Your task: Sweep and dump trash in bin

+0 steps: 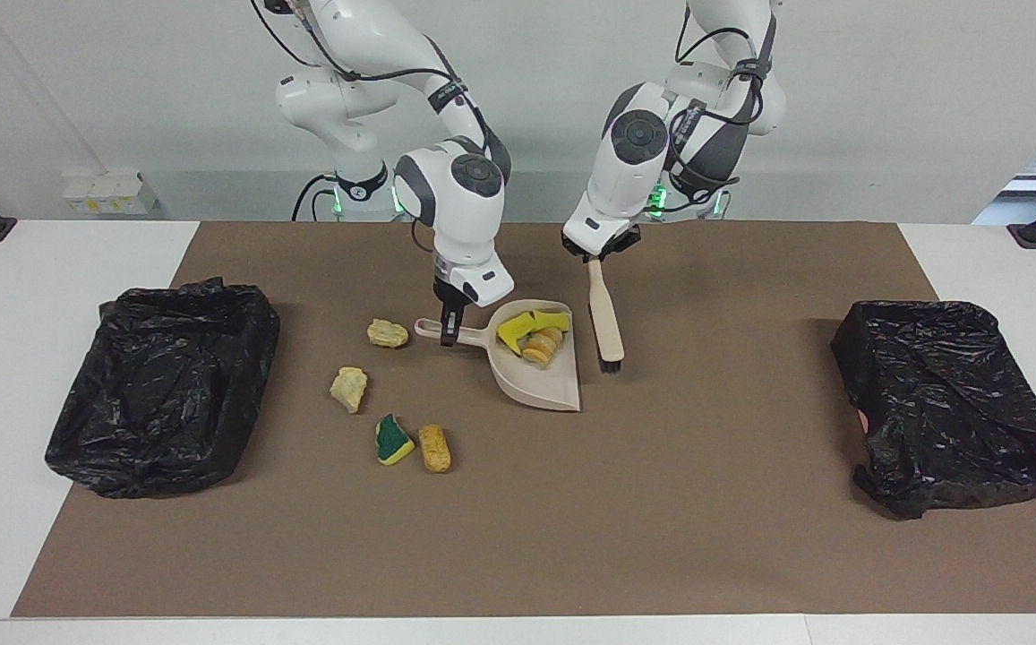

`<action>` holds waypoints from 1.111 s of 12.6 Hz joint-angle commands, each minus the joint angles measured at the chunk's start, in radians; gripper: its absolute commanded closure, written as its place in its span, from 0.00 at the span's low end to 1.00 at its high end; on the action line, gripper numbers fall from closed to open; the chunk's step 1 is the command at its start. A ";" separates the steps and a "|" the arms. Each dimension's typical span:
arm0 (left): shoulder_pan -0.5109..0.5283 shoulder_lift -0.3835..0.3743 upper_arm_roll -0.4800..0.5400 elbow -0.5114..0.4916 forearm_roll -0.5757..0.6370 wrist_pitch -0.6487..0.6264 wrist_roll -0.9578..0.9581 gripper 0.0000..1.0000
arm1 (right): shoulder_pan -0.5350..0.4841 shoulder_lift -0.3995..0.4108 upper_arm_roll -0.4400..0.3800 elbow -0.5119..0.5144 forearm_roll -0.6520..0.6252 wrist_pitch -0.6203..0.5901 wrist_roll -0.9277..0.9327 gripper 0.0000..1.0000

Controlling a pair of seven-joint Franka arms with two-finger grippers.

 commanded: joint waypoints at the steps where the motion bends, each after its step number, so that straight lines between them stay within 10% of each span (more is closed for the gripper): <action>1: -0.060 -0.077 0.001 -0.086 -0.008 -0.019 -0.087 1.00 | -0.048 -0.056 0.008 0.030 0.001 -0.089 -0.095 1.00; 6: -0.262 -0.319 -0.003 -0.444 -0.009 0.245 -0.157 1.00 | -0.161 -0.128 0.000 0.116 0.060 -0.295 -0.276 1.00; 14: -0.462 -0.318 -0.006 -0.579 -0.012 0.458 -0.370 1.00 | -0.470 -0.154 -0.031 0.277 0.077 -0.472 -0.698 1.00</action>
